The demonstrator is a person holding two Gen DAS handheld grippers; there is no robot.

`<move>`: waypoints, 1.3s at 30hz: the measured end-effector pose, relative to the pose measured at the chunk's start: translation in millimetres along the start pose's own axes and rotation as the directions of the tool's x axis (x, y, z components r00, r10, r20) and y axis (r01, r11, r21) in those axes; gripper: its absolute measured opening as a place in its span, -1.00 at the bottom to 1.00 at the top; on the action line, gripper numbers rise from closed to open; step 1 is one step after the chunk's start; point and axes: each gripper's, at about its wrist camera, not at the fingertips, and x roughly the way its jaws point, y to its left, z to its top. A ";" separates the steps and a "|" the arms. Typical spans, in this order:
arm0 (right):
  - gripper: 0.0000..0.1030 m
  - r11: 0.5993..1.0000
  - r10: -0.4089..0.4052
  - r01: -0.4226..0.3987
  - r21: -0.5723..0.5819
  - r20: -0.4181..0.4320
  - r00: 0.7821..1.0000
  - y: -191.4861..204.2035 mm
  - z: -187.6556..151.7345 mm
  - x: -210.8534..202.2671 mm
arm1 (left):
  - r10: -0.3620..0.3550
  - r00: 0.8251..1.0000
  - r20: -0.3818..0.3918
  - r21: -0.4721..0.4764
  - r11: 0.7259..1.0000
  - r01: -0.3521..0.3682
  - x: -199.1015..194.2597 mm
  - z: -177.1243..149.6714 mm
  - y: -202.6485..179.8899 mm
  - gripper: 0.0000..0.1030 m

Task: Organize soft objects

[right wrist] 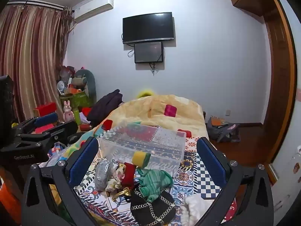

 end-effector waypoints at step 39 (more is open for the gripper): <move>1.00 1.000 0.022 -0.022 0.011 -0.011 1.000 2.8 1.0 -2.9 | 0.003 1.000 0.014 0.035 0.999 -0.004 -9.1 2.0 -7.3 1.00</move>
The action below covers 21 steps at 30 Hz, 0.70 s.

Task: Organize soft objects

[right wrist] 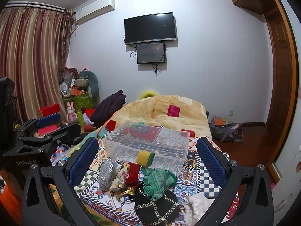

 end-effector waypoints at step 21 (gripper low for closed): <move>1.00 1.000 -0.001 0.001 0.009 0.004 1.000 -1.7 0.8 -0.8 | 0.001 1.000 0.005 0.004 1.000 -0.001 -2.5 -0.3 -0.8 1.00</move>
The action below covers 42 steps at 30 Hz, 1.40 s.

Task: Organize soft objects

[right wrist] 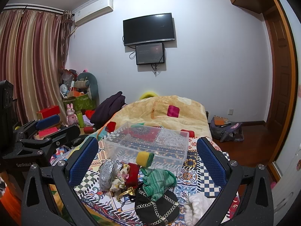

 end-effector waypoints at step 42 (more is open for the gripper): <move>1.00 0.997 0.047 -0.037 0.060 -0.163 0.986 -14.0 -20.6 36.1 | -0.041 0.979 -0.200 -0.031 0.999 0.035 42.0 -31.0 24.8 1.00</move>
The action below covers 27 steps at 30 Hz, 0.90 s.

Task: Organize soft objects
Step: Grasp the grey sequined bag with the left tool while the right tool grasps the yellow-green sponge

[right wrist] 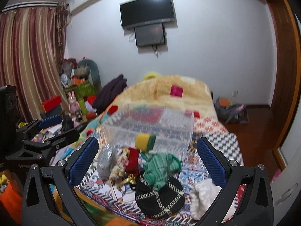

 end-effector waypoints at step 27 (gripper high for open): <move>-0.46 0.994 0.109 -0.098 0.057 -0.245 0.963 -1.6 -4.5 98.3 | -0.127 0.949 -0.287 -0.086 0.991 0.107 95.6 -44.1 19.5 -0.53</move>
